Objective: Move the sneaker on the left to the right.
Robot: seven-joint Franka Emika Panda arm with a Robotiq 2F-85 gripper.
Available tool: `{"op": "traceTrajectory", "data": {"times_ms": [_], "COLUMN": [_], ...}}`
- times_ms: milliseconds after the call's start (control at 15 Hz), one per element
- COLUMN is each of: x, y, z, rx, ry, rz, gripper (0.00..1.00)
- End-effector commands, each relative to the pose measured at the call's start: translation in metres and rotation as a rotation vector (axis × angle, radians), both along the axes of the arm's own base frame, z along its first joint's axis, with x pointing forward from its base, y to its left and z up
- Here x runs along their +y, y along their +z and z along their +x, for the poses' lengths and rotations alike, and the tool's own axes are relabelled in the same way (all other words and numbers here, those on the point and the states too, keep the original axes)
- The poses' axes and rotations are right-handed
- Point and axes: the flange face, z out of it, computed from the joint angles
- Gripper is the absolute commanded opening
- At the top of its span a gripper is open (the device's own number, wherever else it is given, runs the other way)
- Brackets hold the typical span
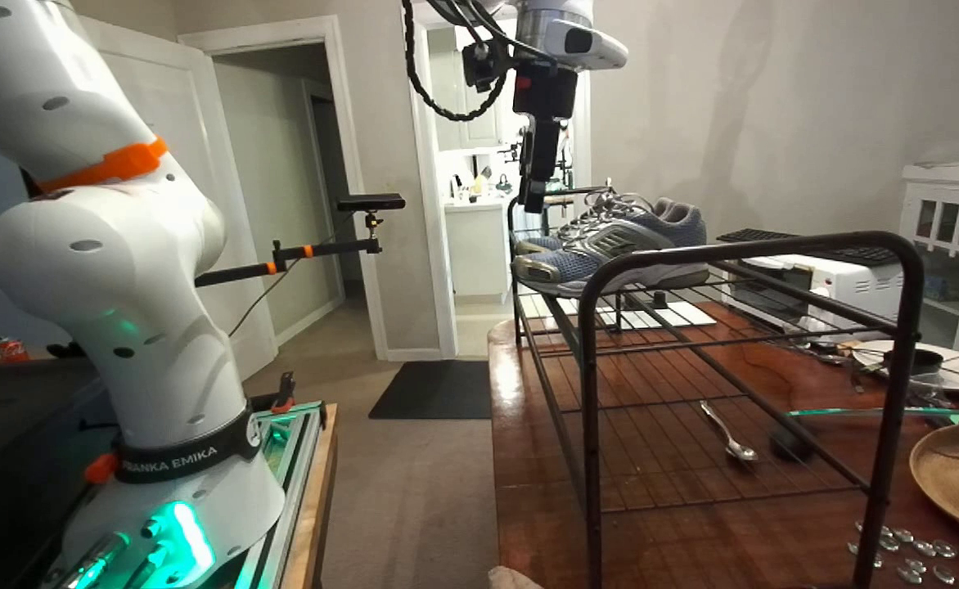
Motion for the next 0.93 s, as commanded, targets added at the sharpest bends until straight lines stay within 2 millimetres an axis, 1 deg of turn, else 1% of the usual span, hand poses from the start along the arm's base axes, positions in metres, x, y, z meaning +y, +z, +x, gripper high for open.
{"op": "traceTrajectory", "data": {"times_ms": [0, 267, 467, 667, 867], "x": [0.012, 0.033, 0.046, 0.057, 0.067], "y": [-0.003, 0.007, 0.007, 0.001, -0.017], "z": [0.018, 0.035, 0.049, 0.062, 0.069], "rx": [-0.124, -0.317, -0.455, -0.562, -0.612], "ry": [0.043, 0.082, 0.135, 0.196, 0.245], "rz": [-0.003, 0.029, 0.055, 0.087, 0.125], "gripper": [1.00, 1.00, 1.00, 1.00, 1.00]}}
